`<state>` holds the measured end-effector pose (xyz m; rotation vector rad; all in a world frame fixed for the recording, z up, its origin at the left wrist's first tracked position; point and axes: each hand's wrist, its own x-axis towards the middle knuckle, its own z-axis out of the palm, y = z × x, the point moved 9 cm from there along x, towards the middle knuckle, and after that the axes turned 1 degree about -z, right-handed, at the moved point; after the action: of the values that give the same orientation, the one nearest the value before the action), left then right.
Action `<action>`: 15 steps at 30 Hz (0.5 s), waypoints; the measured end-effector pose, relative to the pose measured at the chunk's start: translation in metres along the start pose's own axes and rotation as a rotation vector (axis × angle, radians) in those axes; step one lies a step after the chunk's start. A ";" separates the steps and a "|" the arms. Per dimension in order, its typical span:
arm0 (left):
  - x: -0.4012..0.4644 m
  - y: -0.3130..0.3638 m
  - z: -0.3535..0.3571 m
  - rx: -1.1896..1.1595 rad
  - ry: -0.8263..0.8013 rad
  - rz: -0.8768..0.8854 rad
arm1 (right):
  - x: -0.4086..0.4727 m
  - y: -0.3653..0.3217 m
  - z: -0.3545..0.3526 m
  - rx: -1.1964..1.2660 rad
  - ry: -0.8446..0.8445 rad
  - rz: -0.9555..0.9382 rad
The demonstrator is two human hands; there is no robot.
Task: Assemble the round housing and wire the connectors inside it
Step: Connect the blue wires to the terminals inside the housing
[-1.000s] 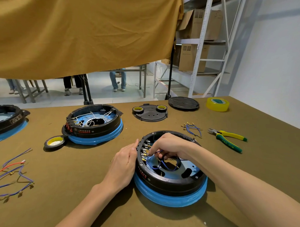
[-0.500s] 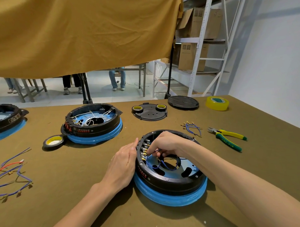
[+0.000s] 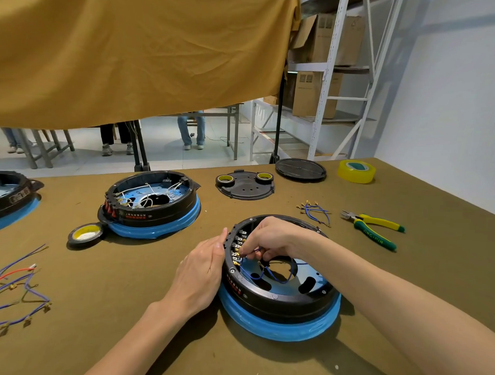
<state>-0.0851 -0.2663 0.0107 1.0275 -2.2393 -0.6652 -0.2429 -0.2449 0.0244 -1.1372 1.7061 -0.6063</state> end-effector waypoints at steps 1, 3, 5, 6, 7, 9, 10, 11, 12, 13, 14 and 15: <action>0.000 -0.001 0.000 0.009 -0.009 0.001 | 0.000 -0.001 0.000 -0.003 0.000 0.004; 0.000 -0.002 -0.001 0.022 -0.012 0.004 | 0.000 -0.003 0.000 -0.014 -0.008 0.007; 0.001 -0.001 0.000 0.030 -0.012 0.012 | -0.001 -0.003 0.002 -0.021 -0.022 0.004; 0.001 0.000 0.000 0.032 -0.013 0.014 | -0.001 -0.002 0.002 -0.021 -0.027 0.002; 0.000 -0.001 0.000 0.031 -0.012 0.012 | 0.000 -0.002 0.001 -0.021 -0.029 0.000; -0.001 -0.003 0.000 0.032 -0.006 0.009 | 0.000 -0.004 0.000 -0.033 -0.027 -0.022; 0.000 -0.003 0.000 0.029 -0.003 0.006 | 0.000 -0.006 0.000 -0.055 -0.025 -0.047; 0.001 -0.002 0.000 0.025 -0.004 0.003 | -0.002 -0.008 0.000 -0.093 -0.018 -0.079; 0.002 -0.002 0.001 0.025 -0.010 0.000 | -0.003 -0.011 -0.001 -0.152 -0.004 -0.116; 0.002 -0.001 0.001 0.025 -0.020 0.001 | -0.004 -0.014 -0.003 -0.231 0.021 -0.156; 0.003 0.001 0.001 0.023 -0.027 0.007 | -0.006 -0.017 -0.006 -0.311 0.048 -0.192; 0.004 0.002 0.000 0.022 -0.030 0.017 | -0.008 -0.019 -0.008 -0.370 0.062 -0.217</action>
<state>-0.0883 -0.2679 0.0128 1.0139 -2.2832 -0.6542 -0.2417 -0.2471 0.0469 -1.5941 1.8089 -0.4715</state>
